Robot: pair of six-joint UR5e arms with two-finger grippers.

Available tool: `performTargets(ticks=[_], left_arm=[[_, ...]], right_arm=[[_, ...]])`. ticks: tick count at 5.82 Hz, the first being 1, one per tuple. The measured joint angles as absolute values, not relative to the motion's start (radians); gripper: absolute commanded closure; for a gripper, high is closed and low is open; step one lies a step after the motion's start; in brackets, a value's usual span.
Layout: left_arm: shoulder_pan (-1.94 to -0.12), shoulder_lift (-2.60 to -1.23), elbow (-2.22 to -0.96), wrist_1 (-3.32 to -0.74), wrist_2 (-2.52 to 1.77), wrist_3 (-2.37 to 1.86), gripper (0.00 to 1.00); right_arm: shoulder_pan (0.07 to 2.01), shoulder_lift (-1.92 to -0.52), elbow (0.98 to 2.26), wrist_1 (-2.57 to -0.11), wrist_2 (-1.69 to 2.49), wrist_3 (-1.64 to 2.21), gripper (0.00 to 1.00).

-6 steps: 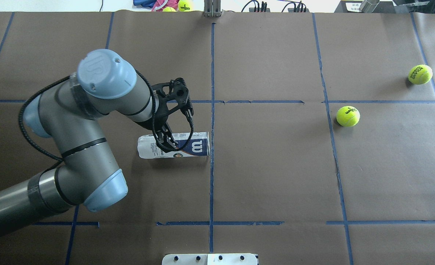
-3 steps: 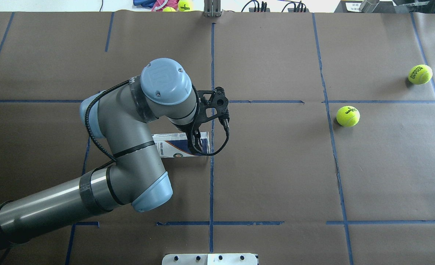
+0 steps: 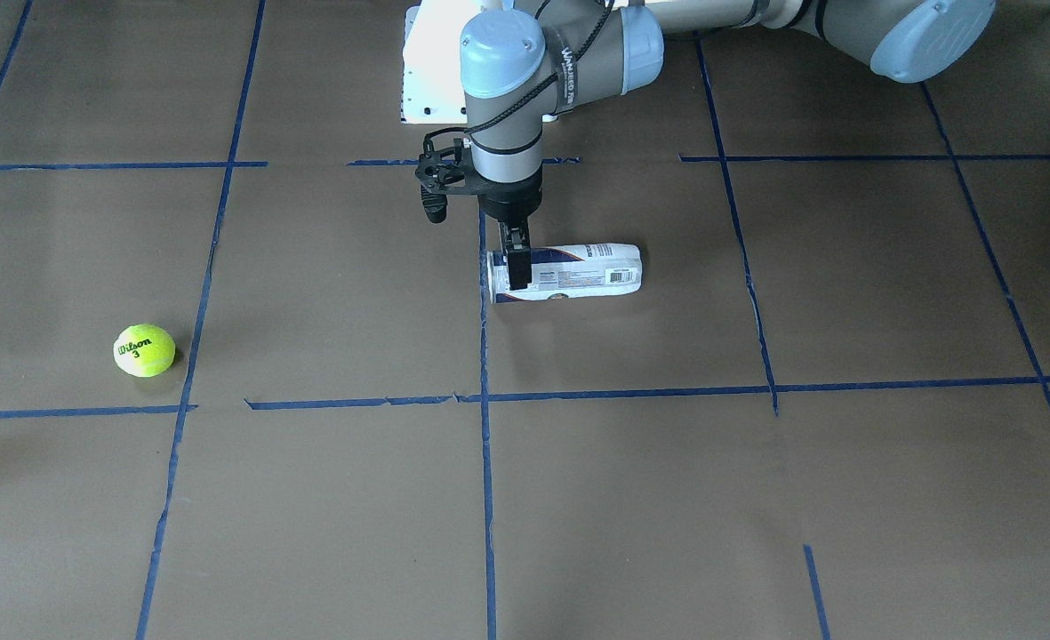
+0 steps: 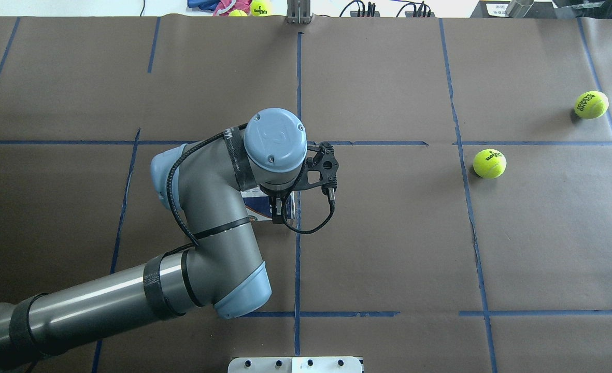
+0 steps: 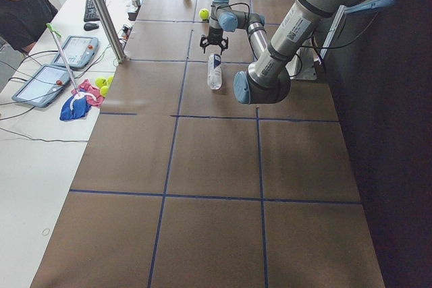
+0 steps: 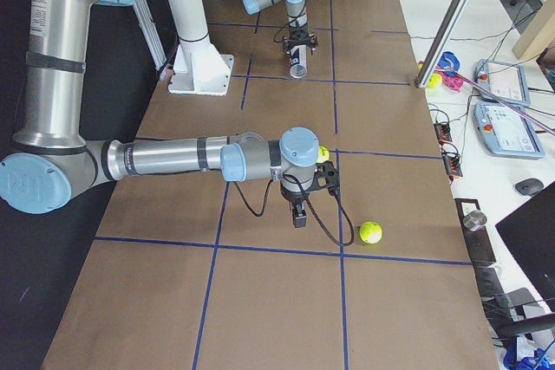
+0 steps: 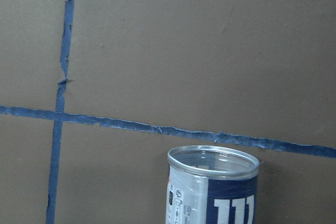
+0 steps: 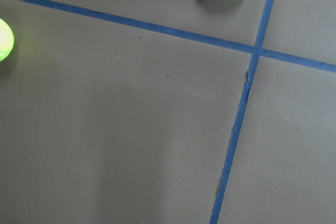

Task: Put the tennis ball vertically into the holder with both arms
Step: 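Lift the can with the left gripper and turn it upright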

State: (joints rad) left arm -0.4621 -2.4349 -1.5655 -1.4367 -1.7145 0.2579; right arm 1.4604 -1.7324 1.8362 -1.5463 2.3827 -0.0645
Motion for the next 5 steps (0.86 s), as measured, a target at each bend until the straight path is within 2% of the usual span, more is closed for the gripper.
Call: performTargets(ticks=[5], left_arm=[[-0.433, -2.447, -1.490, -1.447, -1.677, 0.258, 0.00]], right_arm=[[1.460, -1.735, 1.835, -1.548, 2.384, -0.066, 0.00]])
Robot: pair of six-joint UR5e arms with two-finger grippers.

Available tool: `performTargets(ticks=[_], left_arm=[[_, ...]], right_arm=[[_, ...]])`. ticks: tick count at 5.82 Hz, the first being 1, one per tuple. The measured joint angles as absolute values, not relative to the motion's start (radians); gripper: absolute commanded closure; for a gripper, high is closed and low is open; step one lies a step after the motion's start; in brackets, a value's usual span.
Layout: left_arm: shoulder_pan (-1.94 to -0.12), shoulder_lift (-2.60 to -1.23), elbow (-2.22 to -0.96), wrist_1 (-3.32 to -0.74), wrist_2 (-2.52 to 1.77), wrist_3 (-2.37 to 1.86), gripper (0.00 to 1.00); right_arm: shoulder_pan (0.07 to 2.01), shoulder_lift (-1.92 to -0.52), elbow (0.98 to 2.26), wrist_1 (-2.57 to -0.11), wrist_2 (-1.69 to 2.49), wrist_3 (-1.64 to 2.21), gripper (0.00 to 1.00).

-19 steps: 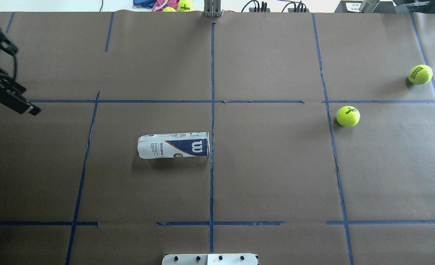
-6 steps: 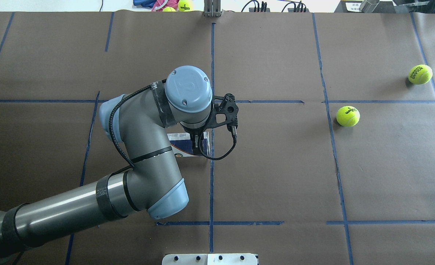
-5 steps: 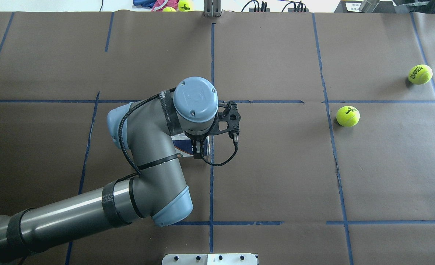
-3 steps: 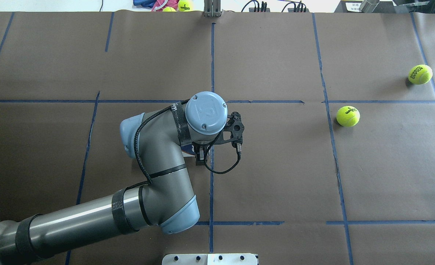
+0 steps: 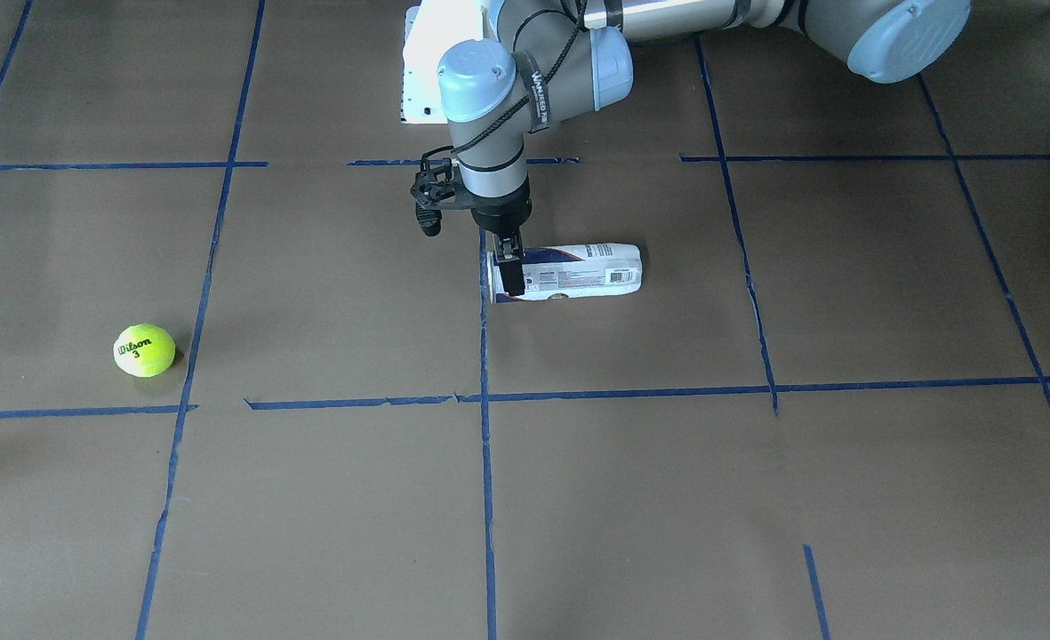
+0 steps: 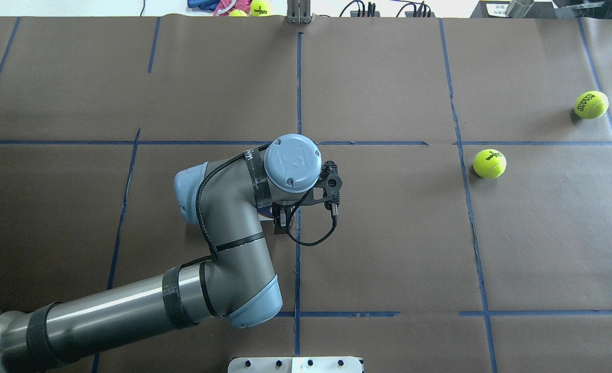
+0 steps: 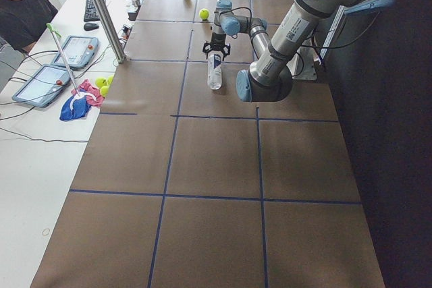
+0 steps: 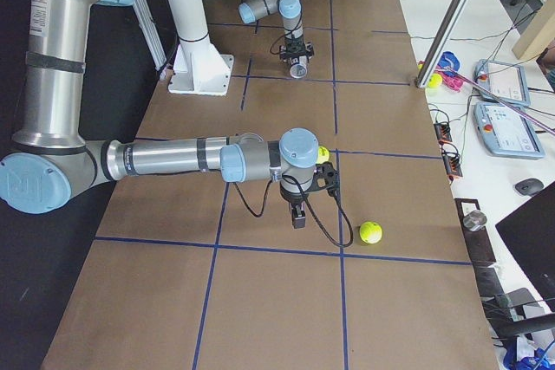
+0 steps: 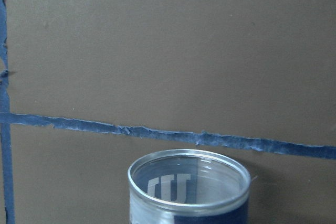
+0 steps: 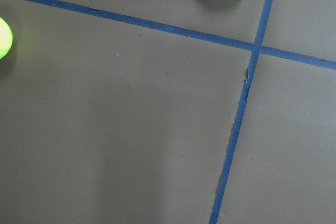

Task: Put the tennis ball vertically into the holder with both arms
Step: 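Lift the can with the left gripper and turn it upright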

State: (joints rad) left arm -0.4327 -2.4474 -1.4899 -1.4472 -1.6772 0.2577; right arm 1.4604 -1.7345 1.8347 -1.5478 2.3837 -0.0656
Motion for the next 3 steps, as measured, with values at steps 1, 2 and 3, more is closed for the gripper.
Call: performTargets(ticks=[1, 2, 3], left_arm=[[-0.431, -2.447, -1.476, -1.450, -1.678, 0.258, 0.00], [-0.429, -2.447, -1.464, -1.452, -1.678, 0.258, 0.00], [-0.426, -2.447, -1.454, -1.453, -1.678, 0.259, 0.00]], right_arm=[[1.460, -1.735, 1.835, -1.548, 2.384, -0.066, 0.00], [1.460, -1.735, 1.831, -1.549, 2.385, -0.066, 0.00], [1.460, -1.735, 1.824, -1.548, 2.385, -0.066, 0.00]])
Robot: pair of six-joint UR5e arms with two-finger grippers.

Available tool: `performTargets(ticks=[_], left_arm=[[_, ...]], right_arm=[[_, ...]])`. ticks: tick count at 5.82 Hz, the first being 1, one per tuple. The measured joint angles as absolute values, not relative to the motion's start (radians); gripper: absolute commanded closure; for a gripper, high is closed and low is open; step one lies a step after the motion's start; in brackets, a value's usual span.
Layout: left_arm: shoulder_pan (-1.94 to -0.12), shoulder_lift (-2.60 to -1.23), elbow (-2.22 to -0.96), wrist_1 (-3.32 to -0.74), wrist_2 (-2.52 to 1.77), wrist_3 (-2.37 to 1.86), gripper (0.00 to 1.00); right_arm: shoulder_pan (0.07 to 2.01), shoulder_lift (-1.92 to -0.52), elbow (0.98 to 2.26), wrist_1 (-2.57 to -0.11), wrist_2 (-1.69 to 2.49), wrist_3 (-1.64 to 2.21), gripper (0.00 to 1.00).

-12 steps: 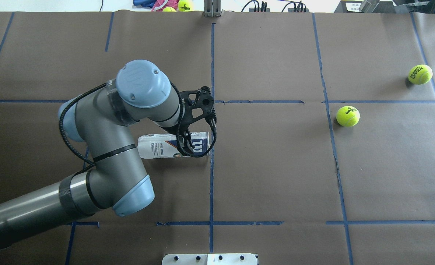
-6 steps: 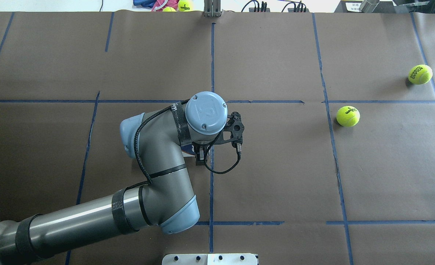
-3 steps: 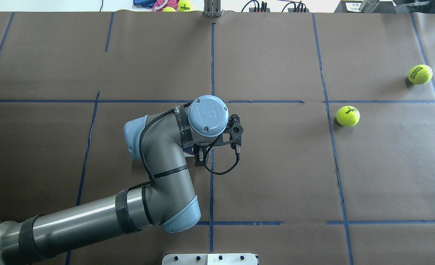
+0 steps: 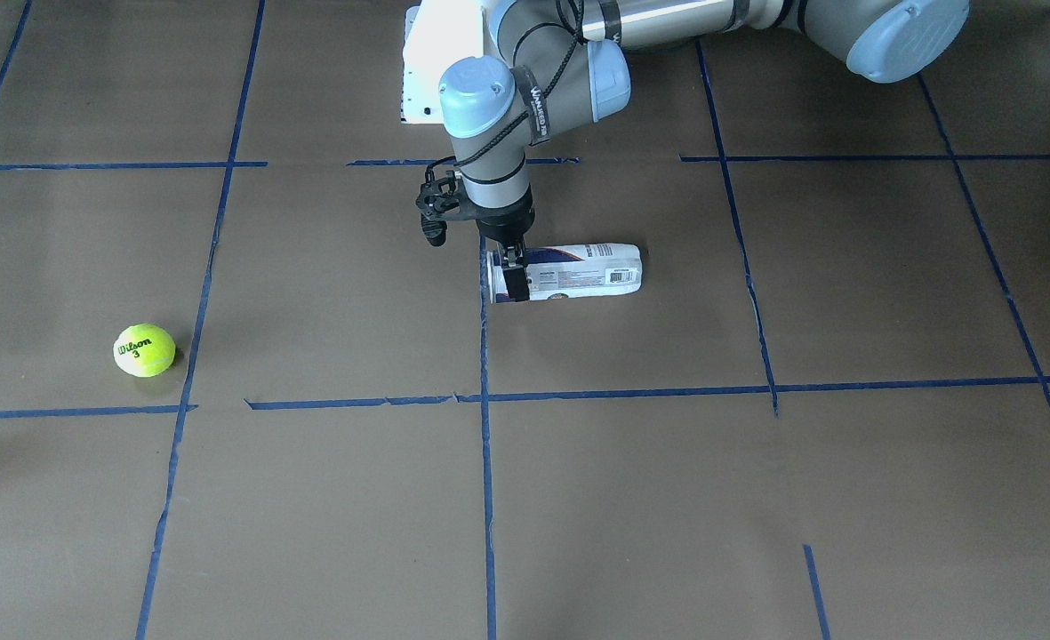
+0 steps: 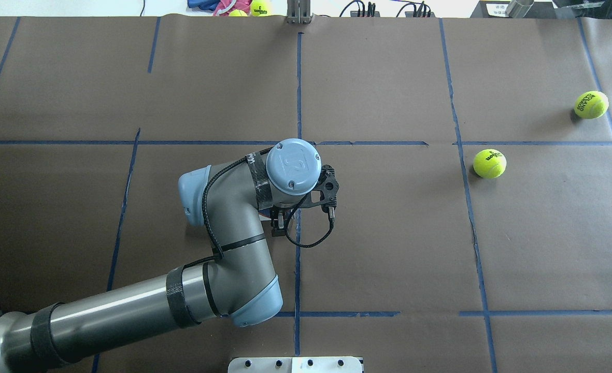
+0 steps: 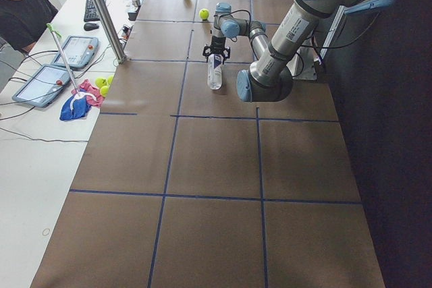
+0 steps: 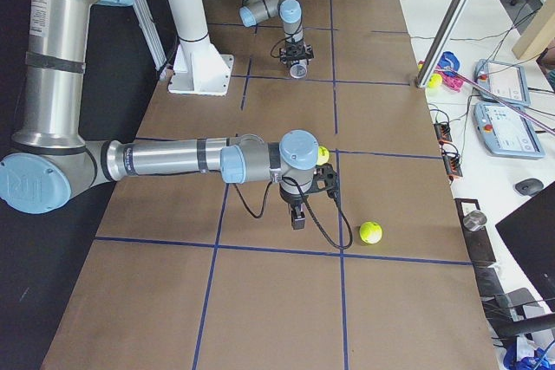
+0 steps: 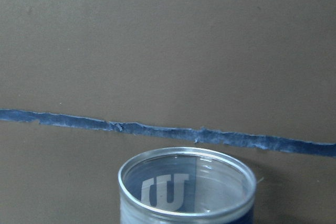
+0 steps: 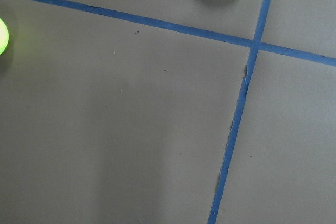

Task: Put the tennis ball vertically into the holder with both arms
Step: 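Lift the can with the left gripper and turn it upright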

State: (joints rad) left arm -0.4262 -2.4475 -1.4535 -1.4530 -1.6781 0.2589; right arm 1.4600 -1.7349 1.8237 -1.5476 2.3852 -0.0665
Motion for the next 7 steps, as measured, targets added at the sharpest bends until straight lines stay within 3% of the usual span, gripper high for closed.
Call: performTargets(ticks=[2, 4, 7], left_arm=[[-0.422, -2.447, -1.437, -1.465, -1.678, 0.259, 0.02], [-0.420, -2.449, -1.415, -1.496, -1.659, 0.261, 0.14], [-0.418, -2.449, -1.405, -1.543, -1.636, 0.268, 0.23]], right_arm=[[1.460, -1.735, 1.819, -1.546, 2.385, -0.067, 0.00], [1.460, -1.735, 1.819, -1.546, 2.385, -0.068, 0.00], [1.460, -1.735, 1.814, -1.546, 2.385, -0.067, 0.00]])
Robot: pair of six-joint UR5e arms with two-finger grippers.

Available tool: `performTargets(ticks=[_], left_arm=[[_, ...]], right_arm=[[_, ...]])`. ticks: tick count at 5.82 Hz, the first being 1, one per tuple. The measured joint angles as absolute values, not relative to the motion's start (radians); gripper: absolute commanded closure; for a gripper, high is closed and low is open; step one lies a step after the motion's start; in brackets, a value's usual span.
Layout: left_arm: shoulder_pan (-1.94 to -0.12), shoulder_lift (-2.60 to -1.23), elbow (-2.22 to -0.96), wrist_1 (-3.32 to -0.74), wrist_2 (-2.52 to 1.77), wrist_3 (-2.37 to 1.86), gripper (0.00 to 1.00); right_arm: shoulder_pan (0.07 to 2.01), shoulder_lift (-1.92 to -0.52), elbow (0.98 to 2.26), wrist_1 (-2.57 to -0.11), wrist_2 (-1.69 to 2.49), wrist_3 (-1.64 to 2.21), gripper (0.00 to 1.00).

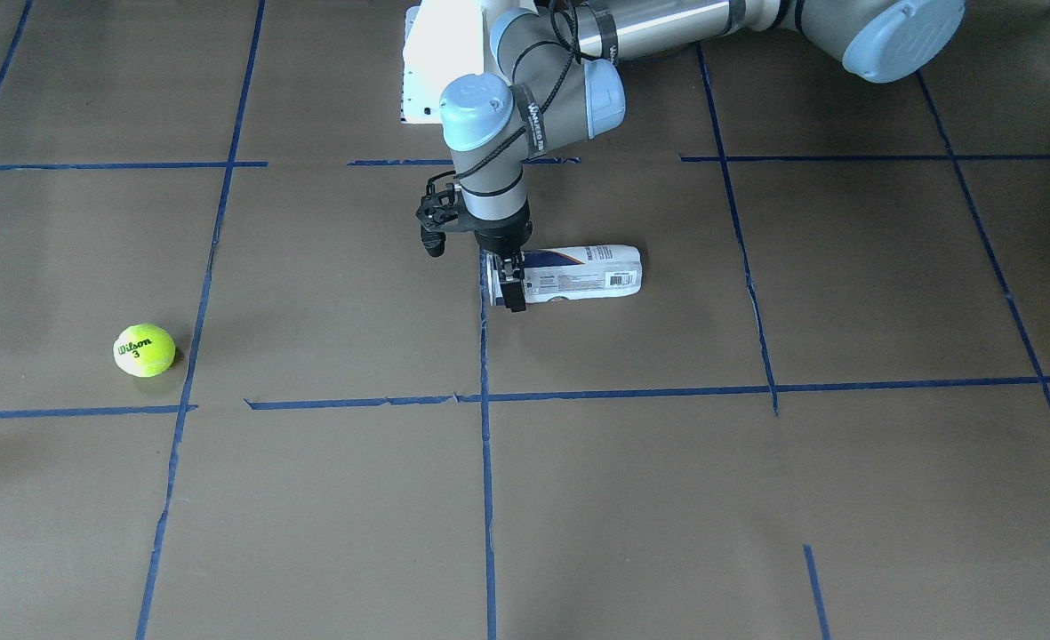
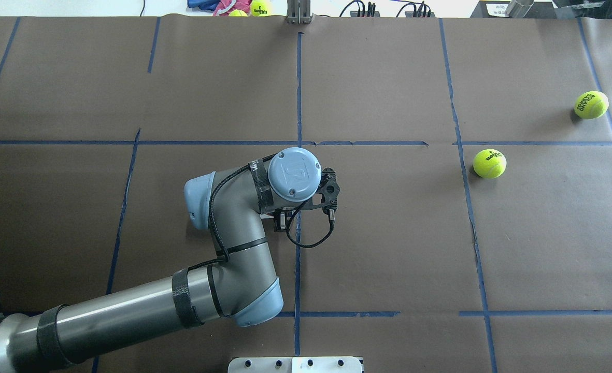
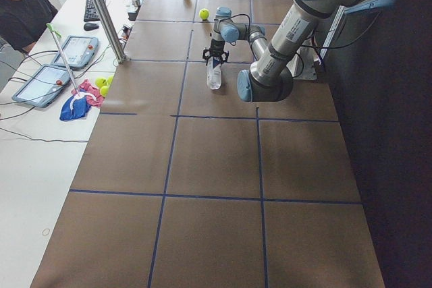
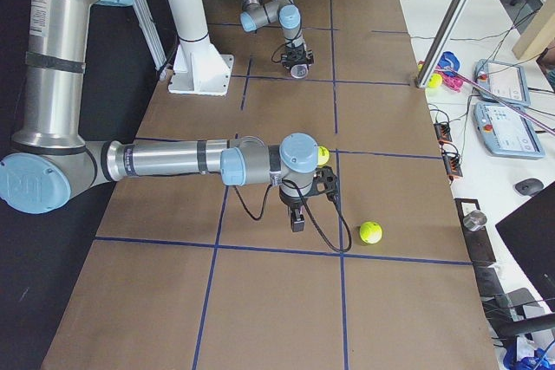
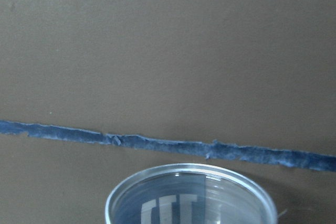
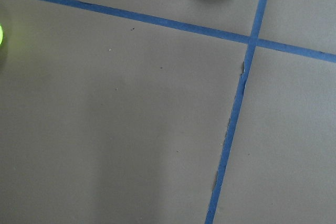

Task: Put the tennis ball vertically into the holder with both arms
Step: 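Lift the can with the left gripper and turn it upright, then move the upright can with the left gripper toward the table center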

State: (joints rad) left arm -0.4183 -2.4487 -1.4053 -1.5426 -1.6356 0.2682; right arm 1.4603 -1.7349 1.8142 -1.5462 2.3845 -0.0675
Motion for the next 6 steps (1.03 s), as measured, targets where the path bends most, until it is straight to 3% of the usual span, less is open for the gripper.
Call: performTargets(ticks=[2, 4, 6], left_arm=[[-0.428, -2.449, -1.430, -1.579, -1.632, 0.296, 0.23], [-0.455, -2.439, -1.562, -1.654, -1.628, 0.262, 0.23], [-0.477, -2.382, -1.630, -1.972, -1.627, 0.082, 0.22]], right_arm=[[1.460, -1.735, 1.811, -1.546, 2.385, -0.067, 0.00], [1.459, -1.733, 1.810, -1.546, 2.387, -0.066, 0.00], [1.459, -1.728, 1.812, -1.545, 2.403, -0.067, 0.00]])
